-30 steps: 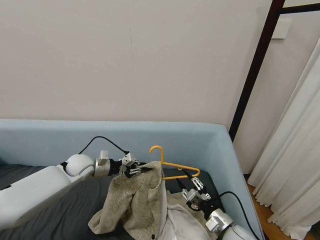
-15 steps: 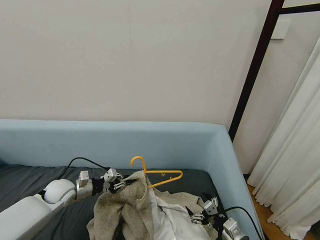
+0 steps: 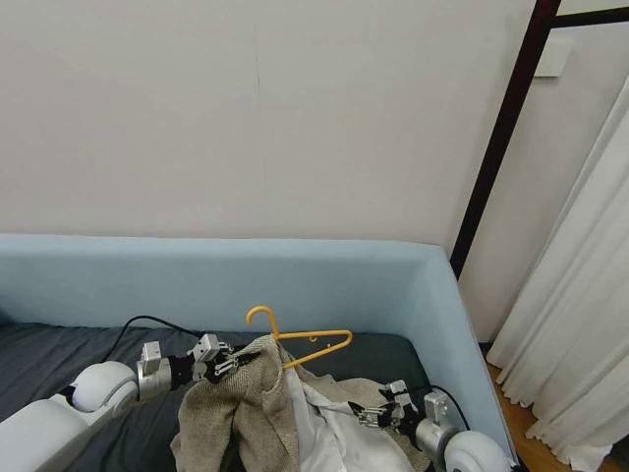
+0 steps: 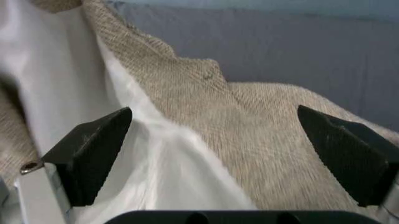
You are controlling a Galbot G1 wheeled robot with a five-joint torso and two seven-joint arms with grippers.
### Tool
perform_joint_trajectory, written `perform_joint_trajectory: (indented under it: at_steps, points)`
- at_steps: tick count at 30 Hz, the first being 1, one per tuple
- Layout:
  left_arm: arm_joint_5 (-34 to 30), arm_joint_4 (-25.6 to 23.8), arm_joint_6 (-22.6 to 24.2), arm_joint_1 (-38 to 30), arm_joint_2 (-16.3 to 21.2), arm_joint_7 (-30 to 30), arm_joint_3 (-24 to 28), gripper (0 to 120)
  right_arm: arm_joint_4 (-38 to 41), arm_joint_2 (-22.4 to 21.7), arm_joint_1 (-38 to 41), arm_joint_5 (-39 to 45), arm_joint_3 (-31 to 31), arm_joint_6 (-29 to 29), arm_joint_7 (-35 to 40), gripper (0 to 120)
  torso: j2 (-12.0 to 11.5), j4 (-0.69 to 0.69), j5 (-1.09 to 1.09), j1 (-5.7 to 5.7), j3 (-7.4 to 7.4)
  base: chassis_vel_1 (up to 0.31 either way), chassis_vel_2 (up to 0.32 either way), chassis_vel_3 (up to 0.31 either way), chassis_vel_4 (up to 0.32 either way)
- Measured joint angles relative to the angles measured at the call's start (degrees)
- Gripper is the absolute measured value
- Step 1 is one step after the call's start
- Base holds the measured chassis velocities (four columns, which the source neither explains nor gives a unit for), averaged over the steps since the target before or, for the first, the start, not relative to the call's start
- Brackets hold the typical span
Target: Pick up the clothes from the sofa and hang them on the clothes hanger.
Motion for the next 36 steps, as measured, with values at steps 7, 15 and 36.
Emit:
perform_joint_trajectory:
  at_steps: [7, 15, 36]
  points:
    - [-0.3, -0.4, 0.0, 0.1, 0.1, 0.0, -0.2, 10, -7.3, 4.0, 6.7, -0.5, -4.3, -0.3, -1.5, 100, 0.0, 0.0, -0.01, 0.0, 0.0, 0.0, 0.0, 0.0, 0.0]
    - [-0.2, -0.7, -0.3, 0.8, 0.7, 0.5, -0.7, 10, -14.2, 7.2, 10.5, -1.6, -8.2, -2.6, -2.8, 100, 0.0, 0.0, 0.0, 0.0, 0.0, 0.0, 0.0, 0.0, 0.0]
    - [0.1, -2.2, -0.4, 1.7, 1.1, 0.8, -1.3, 10, -18.3, 8.7, 10.7, -4.3, -9.8, -4.3, -1.2, 68, 0.0, -0.01, 0.0, 0.0, -0.01, 0.0, 0.0, 0.0, 0.0]
